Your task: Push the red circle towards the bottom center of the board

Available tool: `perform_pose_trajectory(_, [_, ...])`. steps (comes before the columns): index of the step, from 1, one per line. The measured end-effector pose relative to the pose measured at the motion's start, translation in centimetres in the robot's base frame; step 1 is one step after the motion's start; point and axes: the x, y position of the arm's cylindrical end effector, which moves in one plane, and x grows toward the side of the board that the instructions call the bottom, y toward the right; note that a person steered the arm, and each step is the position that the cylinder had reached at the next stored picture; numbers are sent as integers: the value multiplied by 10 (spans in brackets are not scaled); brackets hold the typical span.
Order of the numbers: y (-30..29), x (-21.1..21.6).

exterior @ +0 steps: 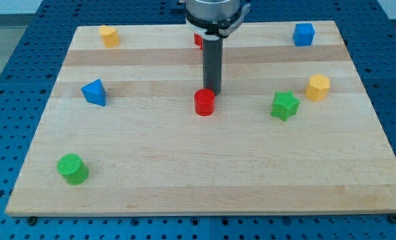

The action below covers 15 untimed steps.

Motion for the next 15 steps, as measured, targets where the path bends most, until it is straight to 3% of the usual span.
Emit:
perform_pose_trajectory(3, [-6, 38])
perform_pose_trajectory(7, [-30, 39])
perform_pose_trajectory(10, [-30, 91])
perform_pose_trajectory(12, [-37, 60])
perform_pose_trajectory(15, [-59, 83])
